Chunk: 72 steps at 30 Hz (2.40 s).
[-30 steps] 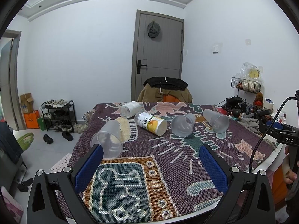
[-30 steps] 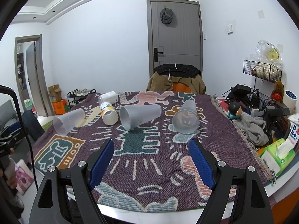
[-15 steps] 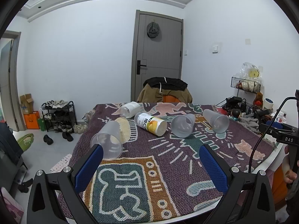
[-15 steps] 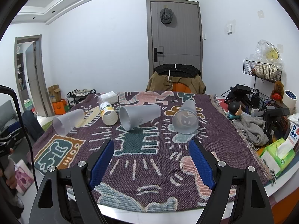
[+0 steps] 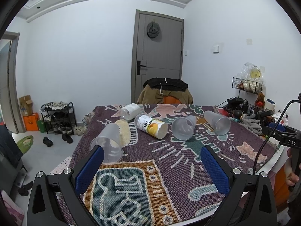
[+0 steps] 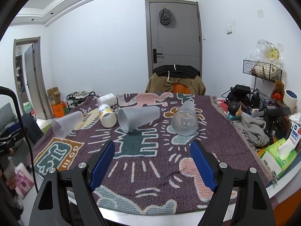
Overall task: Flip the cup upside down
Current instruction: 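Move the left tool toward the frosted cup lying on its side, then close the left gripper on the frosted cup and lift it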
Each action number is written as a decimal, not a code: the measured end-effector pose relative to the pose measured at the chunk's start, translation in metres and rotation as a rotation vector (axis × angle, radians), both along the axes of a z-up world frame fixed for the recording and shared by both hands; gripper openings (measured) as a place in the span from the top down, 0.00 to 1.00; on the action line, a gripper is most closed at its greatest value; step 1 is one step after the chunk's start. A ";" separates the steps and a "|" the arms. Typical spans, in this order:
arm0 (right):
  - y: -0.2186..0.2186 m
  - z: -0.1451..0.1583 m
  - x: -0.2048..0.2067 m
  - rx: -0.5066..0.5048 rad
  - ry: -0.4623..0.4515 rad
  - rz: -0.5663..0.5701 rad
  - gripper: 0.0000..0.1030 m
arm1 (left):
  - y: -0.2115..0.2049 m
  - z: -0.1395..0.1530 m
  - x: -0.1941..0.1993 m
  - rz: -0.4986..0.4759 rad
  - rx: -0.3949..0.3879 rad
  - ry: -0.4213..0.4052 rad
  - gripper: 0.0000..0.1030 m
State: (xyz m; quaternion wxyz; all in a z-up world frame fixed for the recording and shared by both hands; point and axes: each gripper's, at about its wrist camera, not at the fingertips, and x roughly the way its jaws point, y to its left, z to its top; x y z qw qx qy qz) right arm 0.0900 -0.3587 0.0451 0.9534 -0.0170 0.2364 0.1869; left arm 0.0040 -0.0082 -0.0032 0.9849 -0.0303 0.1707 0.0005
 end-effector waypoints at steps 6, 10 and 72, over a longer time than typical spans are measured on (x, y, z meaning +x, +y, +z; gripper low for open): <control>-0.005 0.001 0.005 0.018 0.006 -0.011 0.20 | 0.001 0.006 0.018 -0.005 0.004 0.024 0.00; -0.010 0.002 0.011 0.028 0.015 -0.030 0.20 | 0.001 0.011 0.032 -0.014 0.013 0.039 0.00; -0.072 -0.077 0.110 0.221 0.384 -0.268 0.20 | -0.157 -0.028 0.350 -0.430 0.341 0.583 0.03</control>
